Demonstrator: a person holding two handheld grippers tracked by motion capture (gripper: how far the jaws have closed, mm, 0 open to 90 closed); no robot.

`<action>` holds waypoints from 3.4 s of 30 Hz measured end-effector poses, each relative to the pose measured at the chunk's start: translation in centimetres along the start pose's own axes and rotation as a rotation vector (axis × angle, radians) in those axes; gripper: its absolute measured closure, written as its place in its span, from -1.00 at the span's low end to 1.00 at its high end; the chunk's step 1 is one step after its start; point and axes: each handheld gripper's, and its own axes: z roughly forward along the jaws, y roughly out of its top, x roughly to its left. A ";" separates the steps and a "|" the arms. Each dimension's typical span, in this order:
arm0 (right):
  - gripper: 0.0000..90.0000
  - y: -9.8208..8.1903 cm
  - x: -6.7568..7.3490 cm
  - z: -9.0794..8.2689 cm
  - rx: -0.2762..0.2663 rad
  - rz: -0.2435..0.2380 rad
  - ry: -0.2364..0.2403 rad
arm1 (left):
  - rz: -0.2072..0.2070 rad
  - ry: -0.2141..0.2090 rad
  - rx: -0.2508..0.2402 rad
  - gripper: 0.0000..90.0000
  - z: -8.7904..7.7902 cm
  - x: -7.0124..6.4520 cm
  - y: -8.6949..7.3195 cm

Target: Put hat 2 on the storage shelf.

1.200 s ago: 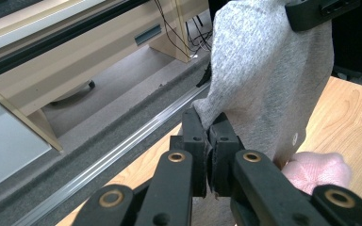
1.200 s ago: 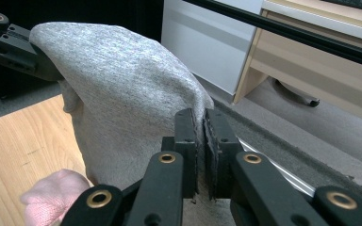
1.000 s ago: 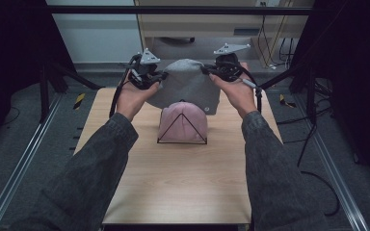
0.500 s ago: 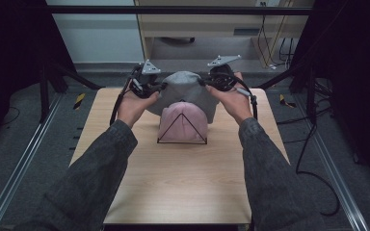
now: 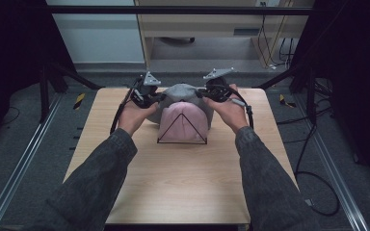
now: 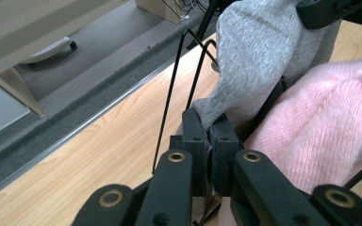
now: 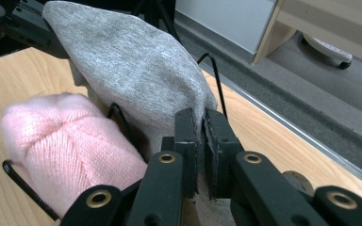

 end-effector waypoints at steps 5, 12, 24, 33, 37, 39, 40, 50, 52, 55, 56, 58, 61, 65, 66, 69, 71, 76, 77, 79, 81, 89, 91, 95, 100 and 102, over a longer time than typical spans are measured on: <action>0.89 -0.2 0.1 0.1 0.004 0.000 0.002 | -0.006 -0.001 0.013 0.95 0.3 -0.1 -0.5; 0.88 -0.9 0.2 0.3 0.018 0.010 0.005 | -0.015 -0.009 0.039 0.95 0.9 -0.1 -1.0; 0.67 -1.3 0.5 0.6 0.033 0.021 -0.016 | -0.034 -0.001 0.067 0.78 1.4 -0.3 -1.9; 0.11 -1.3 1.1 -0.9 0.006 0.043 -0.079 | -0.035 0.039 0.059 0.03 -0.1 -0.5 -1.6; -0.19 -1.6 1.7 -2.1 -0.013 0.062 -0.128 | -0.051 0.032 0.054 -0.33 -1.8 -0.9 -1.6; -0.25 -1.7 1.9 -2.4 -0.022 0.071 -0.135 | -0.046 0.025 0.051 -0.47 -2.2 -1.2 -1.6; -0.38 -1.8 2.3 -3.0 -0.027 0.075 -0.148 | -0.038 0.019 0.060 -0.53 -2.7 -1.5 -1.6; -0.63 -2.9 4.3 -5.5 -0.036 0.094 -0.158 | -0.002 -0.021 0.062 -0.73 -4.9 -5.1 -3.3; -0.66 -3.2 4.7 -6.0 -0.038 0.089 -0.156 | -0.025 -0.045 0.062 -0.78 -4.9 -5.4 -3.8; -0.69 -3.3 5.1 -6.5 -0.038 0.084 -0.147 | -0.042 -0.046 0.046 -0.80 -5.6 -5.8 -4.5; -0.69 -3.4 5.2 -6.7 -0.042 0.080 -0.145 | -0.031 -0.039 0.051 -0.81 -5.8 -5.9 -4.7; -0.68 -3.6 5.5 -7.2 -0.062 0.082 -0.147 | -0.023 -0.034 0.052 -0.81 -6.4 -6.1 -5.2; -0.68 -4.1 5.9 -8.0 -0.089 0.089 -0.143 | -0.021 -0.024 0.054 -0.82 -7.4 -6.4 -6.0; -0.68 -4.7 6.4 -8.8 -0.102 0.090 -0.140 | -0.018 -0.027 0.063 -0.84 -8.3 -6.6 -7.0; -0.69 -4.9 6.5 -9.0 -0.102 0.088 -0.140 | -0.009 -0.029 0.071 -0.84 -8.5 -6.6 -7.2; -0.71 -5.3 6.7 -9.2 -0.104 0.092 -0.137 | -0.009 -0.025 0.069 -0.85 -8.8 -6.7 -7.7; -0.75 -5.8 7.1 -9.5 -0.101 0.090 -0.127 | -0.008 -0.036 0.070 -0.86 -9.1 -6.8 -8.2; -0.78 -6.7 7.6 -9.8 -0.091 0.081 -0.120 | -0.002 -0.034 0.068 -0.86 -9.4 -7.1 -9.7; -0.78 -7.1 7.8 -9.9 -0.089 0.080 -0.119 | 0.001 -0.034 0.074 -0.87 -9.5 -7.1 -10.0; -0.79 -7.6 7.9 -9.9 -0.086 0.078 -0.116 | -0.003 -0.037 0.075 -0.87 -9.4 -7.2 -10.7; -0.80 -8.7 8.2 -9.9 -0.074 0.079 -0.109 | -0.006 -0.039 0.088 -0.88 -9.2 -7.3 -11.7; -0.81 -11.7 8.1 -9.6 -0.039 0.106 -0.112 | -0.011 -0.049 0.106 -0.90 -8.8 -7.5 -13.9; -0.81 -12.0 8.0 -9.5 -0.031 0.106 -0.112 | -0.007 -0.049 0.110 -0.90 -8.7 -7.5 -14.1; -0.81 -13.5 7.9 -9.2 -0.005 0.125 -0.113 | -0.005 -0.046 0.155 -0.91 -8.1 -7.1 -15.6; -0.81 -14.8 7.9 -8.9 0.022 0.139 -0.106 | -0.010 -0.049 0.189 -0.92 -7.7 -6.9 -16.7; -0.81 -15.4 8.0 -8.8 0.035 0.142 -0.101 | -0.011 -0.055 0.204 -0.92 -7.5 -6.8 -17.2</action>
